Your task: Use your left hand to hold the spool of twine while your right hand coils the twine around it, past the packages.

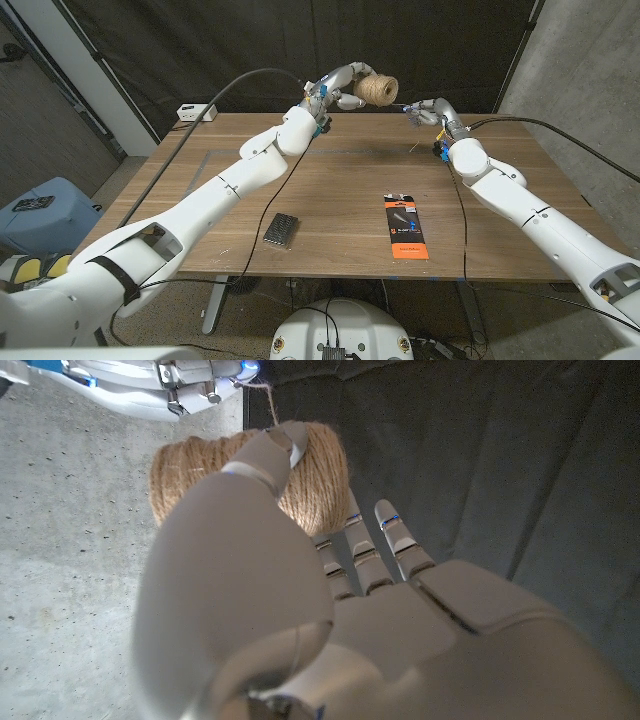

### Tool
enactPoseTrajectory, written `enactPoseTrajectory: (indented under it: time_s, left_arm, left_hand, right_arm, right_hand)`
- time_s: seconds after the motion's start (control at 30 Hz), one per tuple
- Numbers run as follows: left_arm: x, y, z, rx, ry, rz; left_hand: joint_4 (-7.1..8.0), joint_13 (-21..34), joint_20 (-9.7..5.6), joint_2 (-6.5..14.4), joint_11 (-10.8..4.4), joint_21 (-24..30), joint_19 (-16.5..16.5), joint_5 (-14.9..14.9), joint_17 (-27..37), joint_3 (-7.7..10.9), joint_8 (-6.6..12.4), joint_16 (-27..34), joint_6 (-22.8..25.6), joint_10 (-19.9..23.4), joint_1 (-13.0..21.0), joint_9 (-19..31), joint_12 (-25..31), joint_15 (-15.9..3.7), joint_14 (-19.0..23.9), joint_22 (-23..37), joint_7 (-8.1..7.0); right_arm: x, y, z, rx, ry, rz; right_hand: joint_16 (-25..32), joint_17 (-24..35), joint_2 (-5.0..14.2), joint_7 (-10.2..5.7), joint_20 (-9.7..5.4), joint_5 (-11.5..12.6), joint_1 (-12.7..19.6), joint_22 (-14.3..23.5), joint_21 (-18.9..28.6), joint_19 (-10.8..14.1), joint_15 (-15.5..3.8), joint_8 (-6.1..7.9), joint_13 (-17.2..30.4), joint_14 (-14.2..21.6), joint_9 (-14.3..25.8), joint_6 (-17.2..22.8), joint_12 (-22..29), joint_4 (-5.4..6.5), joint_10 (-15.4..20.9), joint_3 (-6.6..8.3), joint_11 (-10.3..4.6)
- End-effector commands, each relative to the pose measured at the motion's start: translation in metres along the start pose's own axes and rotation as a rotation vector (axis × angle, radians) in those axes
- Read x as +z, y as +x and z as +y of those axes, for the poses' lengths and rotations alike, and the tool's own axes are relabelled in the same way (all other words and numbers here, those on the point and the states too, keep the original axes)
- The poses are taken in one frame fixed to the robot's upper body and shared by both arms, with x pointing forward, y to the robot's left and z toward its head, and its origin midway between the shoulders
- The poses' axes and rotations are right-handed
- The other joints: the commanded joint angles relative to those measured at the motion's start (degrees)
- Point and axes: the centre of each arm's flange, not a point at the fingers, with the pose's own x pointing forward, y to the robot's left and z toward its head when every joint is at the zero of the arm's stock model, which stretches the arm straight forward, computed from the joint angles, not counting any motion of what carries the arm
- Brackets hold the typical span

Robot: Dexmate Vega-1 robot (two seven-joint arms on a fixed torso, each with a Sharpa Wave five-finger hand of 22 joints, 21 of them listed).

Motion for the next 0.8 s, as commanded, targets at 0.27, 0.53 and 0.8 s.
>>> enactPoseTrajectory:
  time_s: [0.27, 0.53, 0.8]
  left_arm:
    - [0.002, 0.002, -0.006, 0.028, 0.014, 0.073]
    - [0.003, 0.004, -0.007, 0.054, 0.004, 0.088]
    - [0.006, 0.007, -0.006, 0.064, -0.019, 0.085]
  left_hand:
    - [0.32, 3.4, 0.18, 2.8, 4.37, 0.5, -0.6, 0.7, 0.4, 0.70, 0.60, 0.3, 4.8, 4.0, -1.7, 0.5, -0.1, 0.80, 0.0, 0.2, 5.44]
    - [0.40, 3.5, 0.40, 2.8, 4.63, 0.5, -0.8, 0.8, 0.8, 0.60, 0.42, 0.7, 4.9, 3.9, -1.7, 0.4, -0.2, 1.10, -0.1, 0.3, 5.69]
    - [0.45, 3.6, 0.38, 2.6, 4.66, 0.6, -0.8, 0.9, 1.1, 0.41, 0.20, 1.1, 4.9, 4.0, -1.8, 0.4, -0.1, 1.22, -0.2, 0.3, 5.88]
  right_arm:
    - [0.011, -0.013, 0.012, 0.011, 0.038, -0.006]
    - [0.017, -0.021, 0.018, 0.019, 0.056, -0.014]
    - [0.023, -0.023, 0.025, 0.050, 0.071, -0.042]
  right_hand:
    - [-0.1, 0.2, 0.62, 0.06, -3.53, -0.2, 0.1, 0.1, 0.5, -0.2, -5.14, -0.02, 0.2, 0.6, 0.3, 0.4, -0.3, -0.02, 0.4, -0.17, -0.04]
    - [-0.2, 0.3, 0.66, 0.08, -3.53, -0.2, 0.2, 0.1, 0.6, -0.3, -5.18, -0.05, 0.3, 0.6, 0.3, 0.5, -0.2, -0.03, 0.6, -0.15, 0.14]
    - [-0.2, 0.3, 0.65, 0.04, -3.55, -0.2, 0.2, 0.1, 0.7, -0.3, -5.18, -0.10, 0.3, 0.6, 0.3, 0.5, -0.3, -0.05, 0.6, -0.15, 0.13]
